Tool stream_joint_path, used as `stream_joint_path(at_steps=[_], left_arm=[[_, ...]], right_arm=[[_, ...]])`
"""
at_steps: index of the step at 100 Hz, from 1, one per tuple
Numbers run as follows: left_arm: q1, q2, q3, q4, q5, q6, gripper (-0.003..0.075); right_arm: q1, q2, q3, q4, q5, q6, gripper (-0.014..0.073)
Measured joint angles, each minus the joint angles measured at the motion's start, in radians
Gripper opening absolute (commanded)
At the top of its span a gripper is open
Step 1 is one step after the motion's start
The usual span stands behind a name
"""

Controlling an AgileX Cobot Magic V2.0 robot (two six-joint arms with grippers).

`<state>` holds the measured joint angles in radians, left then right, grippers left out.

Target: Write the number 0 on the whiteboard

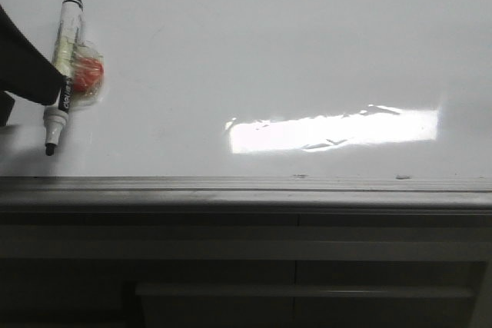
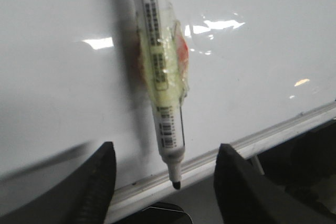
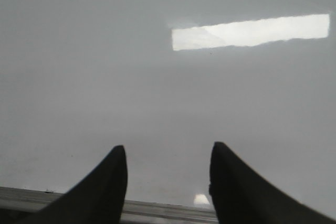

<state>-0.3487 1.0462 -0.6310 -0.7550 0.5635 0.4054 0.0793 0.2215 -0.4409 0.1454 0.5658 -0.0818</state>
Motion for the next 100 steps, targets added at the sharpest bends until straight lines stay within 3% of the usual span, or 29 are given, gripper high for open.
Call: stream_joint_path(at_steps=[20,41,50,60,72,82,100], left_arm=[[-0.004,0.051,0.0,-0.002,-0.044,-0.002,0.036],[-0.009,0.103,-0.01,0.0,-0.042,-0.002,0.0262],[-0.01,0.117,-0.014,-0.002,-0.04,-0.002,0.0178],[-0.01,0.127,-0.014,0.001,-0.038,0.0,-0.0001],[-0.011,0.127,-0.014,0.005,-0.032,0.029,-0.002],[-0.011,0.125,-0.021,0.005,-0.015,0.081,-0.002],[-0.078,0.061,-0.057,0.03,0.063,0.301,-0.002]], right_arm=[[0.0,0.0,0.0,0.028,0.001,0.0,0.0311],[0.0,0.0,0.0,0.062,0.001,0.0,0.0311],[0.0,0.0,-0.004,0.07,0.004,0.0,0.0311],[0.002,0.0,-0.029,0.098,0.013,-0.038,0.031],[0.007,0.0,-0.081,0.217,0.038,-0.22,0.0309],[0.007,0.027,-0.137,0.377,0.089,-0.458,0.0309],[0.011,0.163,-0.223,0.668,0.253,-0.835,0.0309]])
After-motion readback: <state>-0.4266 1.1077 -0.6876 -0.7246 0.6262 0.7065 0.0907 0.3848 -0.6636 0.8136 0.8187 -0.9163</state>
